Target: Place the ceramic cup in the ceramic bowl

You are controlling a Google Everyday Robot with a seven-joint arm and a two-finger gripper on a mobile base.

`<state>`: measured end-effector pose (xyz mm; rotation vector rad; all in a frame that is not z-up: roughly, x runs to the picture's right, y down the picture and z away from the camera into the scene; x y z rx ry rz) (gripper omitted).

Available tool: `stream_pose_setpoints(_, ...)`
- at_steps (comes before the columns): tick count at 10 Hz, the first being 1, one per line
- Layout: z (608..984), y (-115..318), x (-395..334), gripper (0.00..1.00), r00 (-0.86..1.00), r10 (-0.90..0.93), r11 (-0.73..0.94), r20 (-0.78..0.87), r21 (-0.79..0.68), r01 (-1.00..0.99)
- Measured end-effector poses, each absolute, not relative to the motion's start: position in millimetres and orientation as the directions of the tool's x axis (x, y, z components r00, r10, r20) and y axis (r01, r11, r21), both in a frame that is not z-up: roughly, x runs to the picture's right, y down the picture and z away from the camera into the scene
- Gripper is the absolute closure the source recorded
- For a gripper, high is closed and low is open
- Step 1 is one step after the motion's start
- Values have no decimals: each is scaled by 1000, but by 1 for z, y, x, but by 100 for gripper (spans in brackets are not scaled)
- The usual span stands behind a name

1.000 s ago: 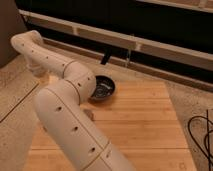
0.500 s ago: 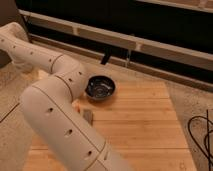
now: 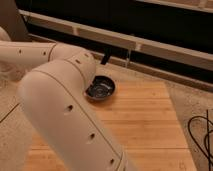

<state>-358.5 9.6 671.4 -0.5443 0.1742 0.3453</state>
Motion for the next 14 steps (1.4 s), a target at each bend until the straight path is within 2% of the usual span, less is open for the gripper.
stream_pose_setpoints(7,626,18,-307,100,850,453,764,-270,-374,-526)
stream_pose_setpoints(11,619,14,-240,100,729,615,664,-302,-300,-685)
stream_pose_setpoints(14,616,6,-176,100,574,760,525,-305,-235,-818)
